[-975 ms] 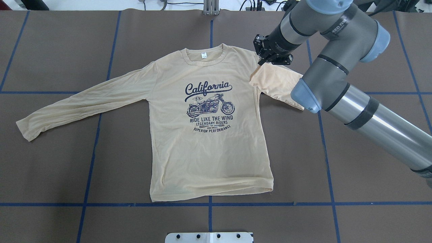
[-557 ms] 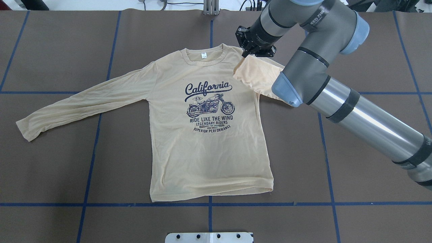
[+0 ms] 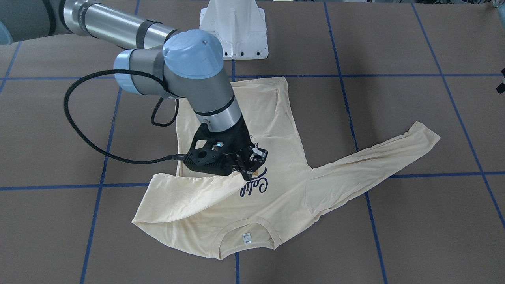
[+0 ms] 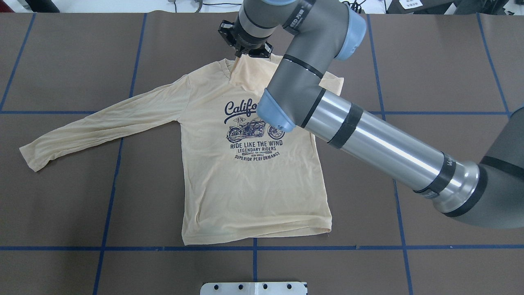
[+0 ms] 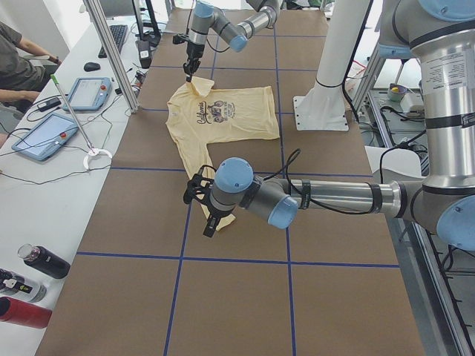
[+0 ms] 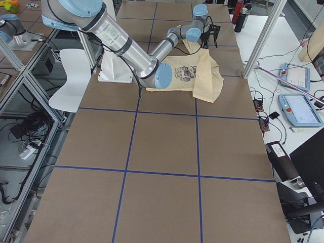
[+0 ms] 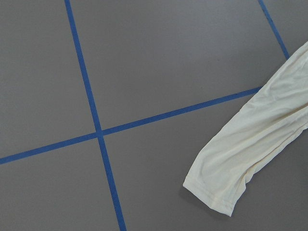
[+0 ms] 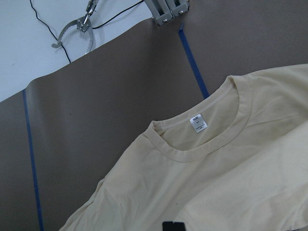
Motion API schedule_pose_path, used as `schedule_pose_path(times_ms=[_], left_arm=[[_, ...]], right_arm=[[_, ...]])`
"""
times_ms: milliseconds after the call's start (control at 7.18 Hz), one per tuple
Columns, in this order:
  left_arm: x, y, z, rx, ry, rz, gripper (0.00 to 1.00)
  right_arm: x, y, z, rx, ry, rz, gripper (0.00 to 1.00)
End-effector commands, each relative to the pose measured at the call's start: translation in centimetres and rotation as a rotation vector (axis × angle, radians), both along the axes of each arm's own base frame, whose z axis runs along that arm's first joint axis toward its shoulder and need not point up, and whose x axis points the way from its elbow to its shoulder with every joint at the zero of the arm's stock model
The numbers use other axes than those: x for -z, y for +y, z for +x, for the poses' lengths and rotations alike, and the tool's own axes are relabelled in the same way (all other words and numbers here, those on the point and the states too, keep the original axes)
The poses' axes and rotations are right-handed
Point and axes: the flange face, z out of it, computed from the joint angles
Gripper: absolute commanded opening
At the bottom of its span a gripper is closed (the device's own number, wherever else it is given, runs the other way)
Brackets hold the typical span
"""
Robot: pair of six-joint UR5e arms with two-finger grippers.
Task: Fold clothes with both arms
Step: 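Carry the grasped sleeve across the shirt body toward the collar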
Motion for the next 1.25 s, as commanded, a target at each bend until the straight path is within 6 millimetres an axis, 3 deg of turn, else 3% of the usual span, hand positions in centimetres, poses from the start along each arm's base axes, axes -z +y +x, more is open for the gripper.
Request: schedule_pose_path(times_ms=[0,139,418,835,1114], left_arm=[[-0.4,0.0,0.0,0.0,0.0,-0.005,1.0],[-0.4,0.0,0.0,-0.001,0.001,-0.003,1.0],[-0.3,0.0,0.0,0.001,0.002,-0.003,1.0],[-0.3,0.0,0.0,0.001,0.002,-0.003,1.0],[-0.1,0.0,0.0,0.004,0.004,0.01,1.0]], right_arm=[[3.3,1.5,-5.1,-0.007,-0.014,0.061,0.0],[3.2,3.0,-7.5,-0.013,0.005,0.076,0.0],[4.5,4.2,-10.2,-0.008,-0.003,0.101,0.0],[5.1,5.7,-12.4,0.001,-0.004,0.114,0.0],[6.4,4.8,-14.2,-0.009,0.003,0.119,0.0]])
